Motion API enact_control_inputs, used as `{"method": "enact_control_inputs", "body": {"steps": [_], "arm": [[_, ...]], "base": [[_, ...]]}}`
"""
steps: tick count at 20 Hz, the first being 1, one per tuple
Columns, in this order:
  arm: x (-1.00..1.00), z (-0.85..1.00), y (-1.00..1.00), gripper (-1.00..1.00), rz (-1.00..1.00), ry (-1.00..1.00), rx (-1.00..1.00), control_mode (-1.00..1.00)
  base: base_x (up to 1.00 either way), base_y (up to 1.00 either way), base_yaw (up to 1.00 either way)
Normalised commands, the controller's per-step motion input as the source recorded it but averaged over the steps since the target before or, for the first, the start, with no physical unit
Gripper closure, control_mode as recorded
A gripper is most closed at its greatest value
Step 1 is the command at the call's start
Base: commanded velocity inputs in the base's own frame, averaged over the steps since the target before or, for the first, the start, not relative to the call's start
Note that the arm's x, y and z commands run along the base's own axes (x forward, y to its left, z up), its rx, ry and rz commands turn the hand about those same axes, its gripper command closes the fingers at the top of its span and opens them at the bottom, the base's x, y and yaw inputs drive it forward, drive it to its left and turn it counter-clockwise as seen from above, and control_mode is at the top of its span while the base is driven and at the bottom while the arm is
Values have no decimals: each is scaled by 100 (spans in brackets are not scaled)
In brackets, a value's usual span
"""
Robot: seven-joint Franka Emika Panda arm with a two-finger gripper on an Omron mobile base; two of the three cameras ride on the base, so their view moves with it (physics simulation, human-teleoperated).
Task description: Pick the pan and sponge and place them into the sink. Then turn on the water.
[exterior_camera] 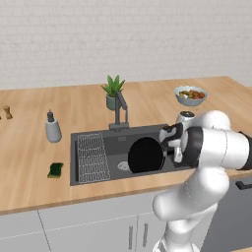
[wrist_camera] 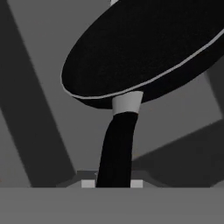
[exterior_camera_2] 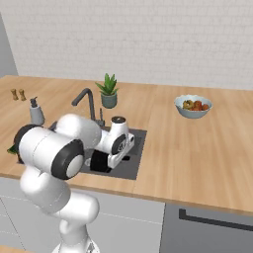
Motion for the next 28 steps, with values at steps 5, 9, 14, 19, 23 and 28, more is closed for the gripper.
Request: {"method": "enact_control_inputs", "body": {"steps": [5,9,14,19,23,28], "arm": [[57,-21,24,100,25,0,1,-100],[56,-61,12,100,23,1,4,-100],[25,-59,38,100,18,0,2,-100],[21,-50,36,100,11,0,0,-100],[31,-44,15,100,8,0,0,-100],[27,-9,2,-100,7,-3,0,-100]], "base": [[0,0,0],[0,0,0],[0,0,0],[0,0,0],[0,0,0],[0,0,0]]}}
